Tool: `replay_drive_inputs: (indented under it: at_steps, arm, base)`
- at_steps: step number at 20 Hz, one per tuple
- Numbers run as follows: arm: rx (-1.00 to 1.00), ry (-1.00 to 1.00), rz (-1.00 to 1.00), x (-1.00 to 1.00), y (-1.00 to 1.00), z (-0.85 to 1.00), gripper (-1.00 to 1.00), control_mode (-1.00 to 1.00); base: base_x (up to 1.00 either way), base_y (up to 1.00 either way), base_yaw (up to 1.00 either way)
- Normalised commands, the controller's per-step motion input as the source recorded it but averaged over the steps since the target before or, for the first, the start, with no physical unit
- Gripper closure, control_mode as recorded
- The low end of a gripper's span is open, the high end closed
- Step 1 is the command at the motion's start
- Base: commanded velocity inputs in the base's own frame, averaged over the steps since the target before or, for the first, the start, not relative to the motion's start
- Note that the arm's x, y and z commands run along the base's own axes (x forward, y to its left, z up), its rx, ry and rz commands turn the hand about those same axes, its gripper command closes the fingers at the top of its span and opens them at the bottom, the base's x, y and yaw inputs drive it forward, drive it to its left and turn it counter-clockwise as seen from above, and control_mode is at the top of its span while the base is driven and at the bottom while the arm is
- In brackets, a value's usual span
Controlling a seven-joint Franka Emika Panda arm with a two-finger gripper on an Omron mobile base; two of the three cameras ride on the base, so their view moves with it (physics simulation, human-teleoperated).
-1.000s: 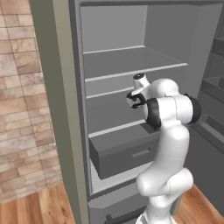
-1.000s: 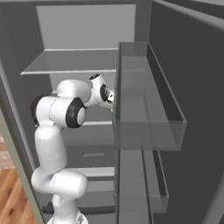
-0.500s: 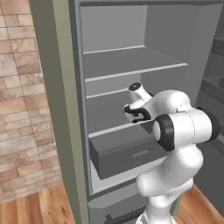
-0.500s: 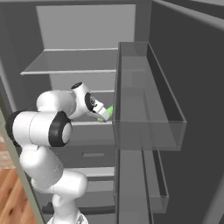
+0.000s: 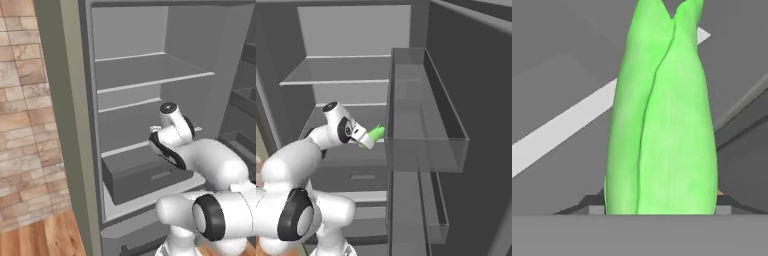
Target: Place one corn and one chicken drumstick in each tupperware on the nearby counter, to pack two identical lunches.
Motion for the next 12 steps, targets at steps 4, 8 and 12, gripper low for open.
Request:
replay_drive_inputs:
  at_steps: [4, 8, 12]
  arm:
    - [0.00, 0.00, 0.24, -1.00, 0.14, 0.49, 1.00, -1.00]
    - [-0.01, 0.00, 0.38, -1.00, 0.29, 0.15, 1.00, -1.00]
    - [-0.02, -0.02, 0.33, -1.00, 0.16, 0.33, 1.00, -1.00]
  base:
    - [0.00, 0.00, 0.00]
    - [0.00, 0.00, 0.00]
    - [0.00, 0.00, 0.00]
